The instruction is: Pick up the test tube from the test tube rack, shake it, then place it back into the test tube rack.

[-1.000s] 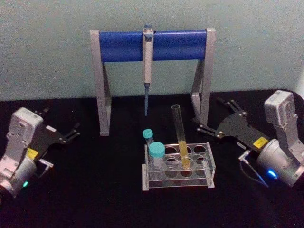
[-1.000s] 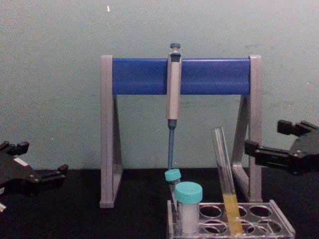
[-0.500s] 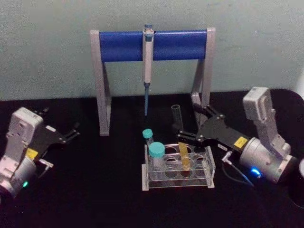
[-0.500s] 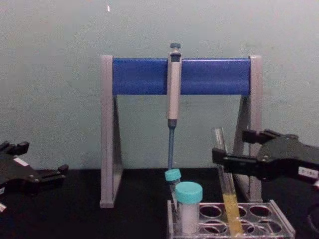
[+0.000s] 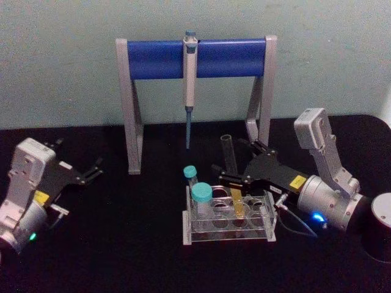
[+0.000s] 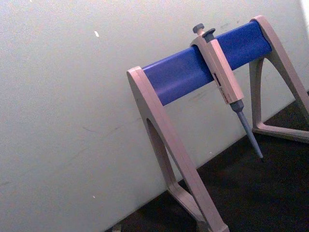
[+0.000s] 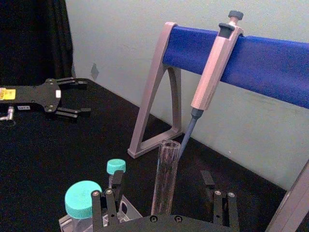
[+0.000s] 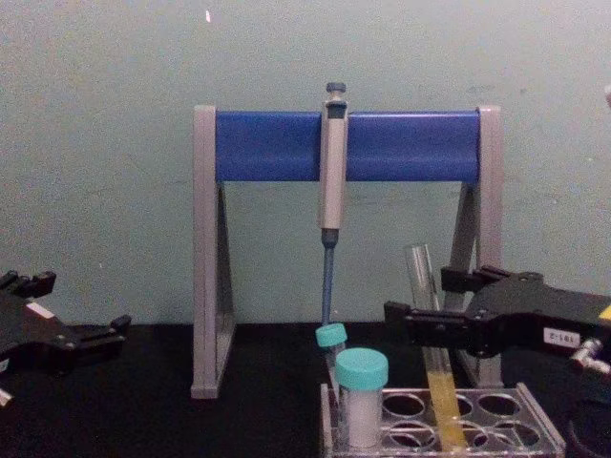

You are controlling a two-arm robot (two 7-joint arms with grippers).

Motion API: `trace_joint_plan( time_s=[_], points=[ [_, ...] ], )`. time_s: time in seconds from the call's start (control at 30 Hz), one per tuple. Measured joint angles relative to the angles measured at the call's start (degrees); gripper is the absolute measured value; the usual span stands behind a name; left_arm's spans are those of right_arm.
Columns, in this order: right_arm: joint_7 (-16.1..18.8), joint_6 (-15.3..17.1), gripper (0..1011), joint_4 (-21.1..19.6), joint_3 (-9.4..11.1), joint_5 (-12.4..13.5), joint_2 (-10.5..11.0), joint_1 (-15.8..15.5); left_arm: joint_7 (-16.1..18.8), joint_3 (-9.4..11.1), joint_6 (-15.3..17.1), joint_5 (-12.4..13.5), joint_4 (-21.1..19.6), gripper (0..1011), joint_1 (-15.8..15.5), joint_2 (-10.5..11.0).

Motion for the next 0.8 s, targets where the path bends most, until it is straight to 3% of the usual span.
trace_joint_plan(
  time_s=[0.8],
  points=[
    [0.2,1.9,1000,0.7,1.4,0.1,-1.2,-0.3,0.0,0.0,0.0,0.0,0.0,1001,0.0,0.0]
  ],
)
